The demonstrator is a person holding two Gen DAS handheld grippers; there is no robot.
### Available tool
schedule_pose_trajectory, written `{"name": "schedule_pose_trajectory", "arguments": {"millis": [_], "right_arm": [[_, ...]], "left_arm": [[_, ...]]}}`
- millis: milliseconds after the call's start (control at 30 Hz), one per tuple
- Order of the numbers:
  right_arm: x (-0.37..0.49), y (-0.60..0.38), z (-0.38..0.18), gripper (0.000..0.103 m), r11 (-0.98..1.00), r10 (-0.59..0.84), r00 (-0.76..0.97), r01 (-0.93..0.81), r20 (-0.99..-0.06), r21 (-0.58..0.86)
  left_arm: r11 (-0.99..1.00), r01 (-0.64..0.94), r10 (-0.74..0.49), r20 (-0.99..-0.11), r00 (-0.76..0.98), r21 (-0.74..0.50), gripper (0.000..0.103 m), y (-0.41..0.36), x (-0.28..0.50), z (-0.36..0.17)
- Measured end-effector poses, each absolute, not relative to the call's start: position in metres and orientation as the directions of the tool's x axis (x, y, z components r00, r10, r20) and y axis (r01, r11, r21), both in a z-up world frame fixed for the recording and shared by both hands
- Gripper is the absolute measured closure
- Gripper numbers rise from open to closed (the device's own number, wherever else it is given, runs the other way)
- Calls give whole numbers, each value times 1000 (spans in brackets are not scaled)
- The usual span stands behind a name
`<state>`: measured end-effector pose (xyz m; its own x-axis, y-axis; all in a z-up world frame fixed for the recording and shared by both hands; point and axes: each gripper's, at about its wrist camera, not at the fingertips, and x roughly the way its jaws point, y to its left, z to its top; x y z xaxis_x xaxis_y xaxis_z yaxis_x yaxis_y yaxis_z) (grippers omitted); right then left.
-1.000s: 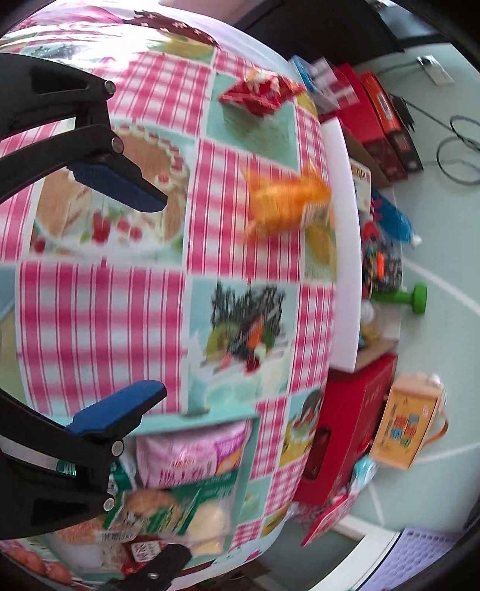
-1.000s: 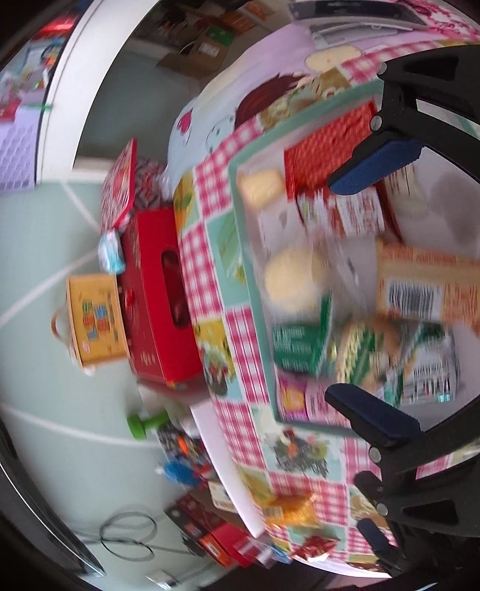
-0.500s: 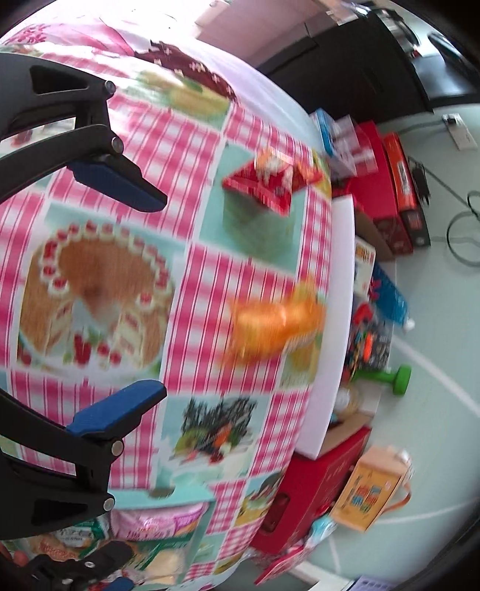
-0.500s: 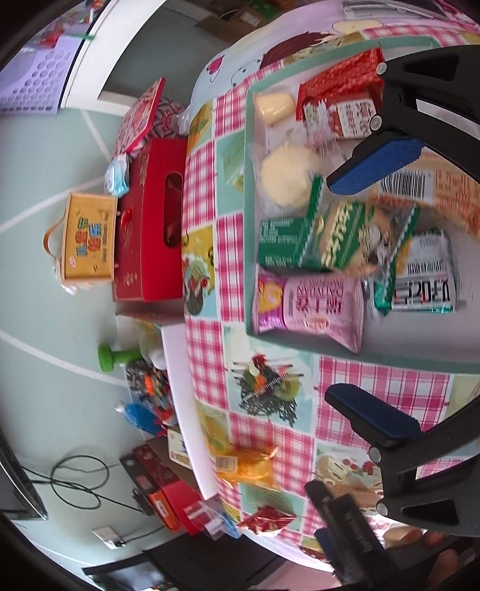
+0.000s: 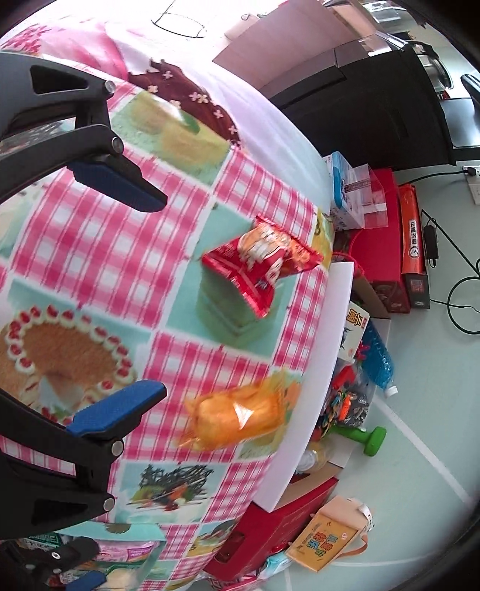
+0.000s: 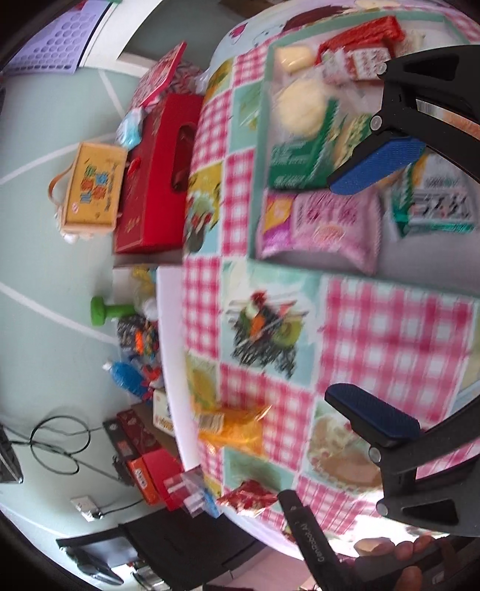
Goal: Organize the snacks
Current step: 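Withdraw both tools from the tray toward the last snacks, then grasp the orange bread bag with right tool while left tool grasps red snack bag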
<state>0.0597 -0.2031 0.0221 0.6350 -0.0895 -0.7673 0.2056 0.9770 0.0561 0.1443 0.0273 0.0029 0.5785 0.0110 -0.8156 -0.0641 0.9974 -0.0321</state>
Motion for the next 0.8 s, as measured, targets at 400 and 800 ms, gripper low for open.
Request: {"name": "schedule_pose_trajectory", "arguments": {"millis": [400, 800], "right_arm": [[132, -151, 28, 0, 996, 47, 709, 24, -703, 91], [199, -114, 9, 0, 987, 159, 643, -99, -749, 125]], "left_arm": [[995, -58, -35, -804, 594, -87, 11, 67, 198, 19], [991, -33, -92, -832, 547, -132, 16, 74, 236, 6]]}}
